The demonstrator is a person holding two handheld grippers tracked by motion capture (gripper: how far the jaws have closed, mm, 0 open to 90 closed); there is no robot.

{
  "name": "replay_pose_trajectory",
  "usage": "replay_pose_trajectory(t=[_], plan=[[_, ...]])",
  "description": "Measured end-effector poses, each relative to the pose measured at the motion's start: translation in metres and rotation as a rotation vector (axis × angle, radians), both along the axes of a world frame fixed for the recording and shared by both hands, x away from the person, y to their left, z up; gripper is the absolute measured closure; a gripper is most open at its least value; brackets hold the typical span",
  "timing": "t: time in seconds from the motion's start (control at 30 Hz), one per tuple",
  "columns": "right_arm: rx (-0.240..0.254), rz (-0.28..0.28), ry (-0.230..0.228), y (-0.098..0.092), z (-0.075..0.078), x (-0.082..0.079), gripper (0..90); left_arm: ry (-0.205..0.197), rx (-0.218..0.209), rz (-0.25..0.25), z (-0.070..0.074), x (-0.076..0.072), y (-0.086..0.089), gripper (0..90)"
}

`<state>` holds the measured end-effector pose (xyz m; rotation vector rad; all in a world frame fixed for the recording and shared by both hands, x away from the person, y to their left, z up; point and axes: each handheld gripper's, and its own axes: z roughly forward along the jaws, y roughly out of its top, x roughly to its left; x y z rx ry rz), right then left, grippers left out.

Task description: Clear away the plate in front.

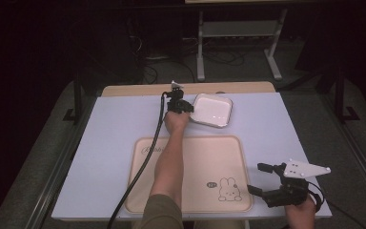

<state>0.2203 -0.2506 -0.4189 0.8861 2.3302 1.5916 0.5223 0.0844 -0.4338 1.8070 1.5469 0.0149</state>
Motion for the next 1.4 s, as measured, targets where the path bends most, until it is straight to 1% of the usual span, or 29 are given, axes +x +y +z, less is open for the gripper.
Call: replay_pose_trajectory(t=[0.1,0.2,0.23,0.3,0.37,0.4,0.47,0.5,0.53,0.67,0.77,0.8,0.97,1.13,1.37,1.4], plan=[[-0.001,-0.001,0.001,0.0,0.0,-0.001,13.2,-0.005,-0.016,0.001,0.005,-0.001,0.006,88.9],[-0.003,-0.003,0.002,-0.001,-0.001,-0.002,13.2,-0.018,-0.013,-0.001,0.012,-0.004,0.013,88.8],[-0.003,-0.003,0.002,-0.001,-0.001,-0.002,13.2,-0.018,-0.013,-0.001,0.012,-0.004,0.013,88.8],[-0.002,-0.007,0.005,-0.002,-0.001,-0.003,13.2,-0.026,-0.031,0.015,0.017,-0.007,0.023,88.8],[-0.005,-0.008,0.006,-0.001,-0.001,-0.003,13.2,-0.028,-0.031,0.021,0.019,-0.009,0.026,88.8],[-0.007,-0.007,0.007,-0.001,-0.001,-0.003,13.2,-0.032,-0.032,0.027,0.023,-0.012,0.032,88.8],[-0.01,-0.006,0.008,0.0,-0.002,-0.003,13.2,-0.039,-0.038,0.033,0.026,-0.015,0.039,88.8],[-0.013,-0.006,0.009,0.0,-0.002,-0.003,13.2,-0.039,-0.038,0.033,0.026,-0.015,0.039,88.8],[-0.016,-0.005,0.009,0.0,-0.002,-0.003,13.2,-0.047,-0.041,0.041,0.03,-0.019,0.045,88.8],[-0.023,-0.007,0.011,0.001,-0.002,-0.004,13.2,-0.051,-0.052,0.062,0.036,-0.028,0.056,88.8],[-0.028,-0.006,0.014,0.002,-0.003,-0.004,13.2,-0.052,-0.063,0.076,0.04,-0.035,0.061,88.8],[-0.029,-0.005,0.015,0.002,-0.003,-0.004,13.2,-0.056,-0.061,0.072,0.041,-0.038,0.062,88.8],[-0.033,-0.003,0.015,0.003,-0.003,-0.004,13.2,-0.065,-0.073,0.081,0.047,-0.049,0.069,88.8],[-0.034,-0.004,0.017,0.003,-0.003,-0.004,13.2,-0.083,-0.076,0.058,0.054,-0.059,0.076,88.8],[-0.034,-0.01,0.021,0.003,-0.004,-0.004,13.2,-0.098,-0.084,0.054,0.062,-0.068,0.088,88.8],[-0.033,-0.013,0.021,0.002,-0.004,-0.004,13.2,-0.102,-0.091,0.056,0.064,-0.072,0.092,88.8]])
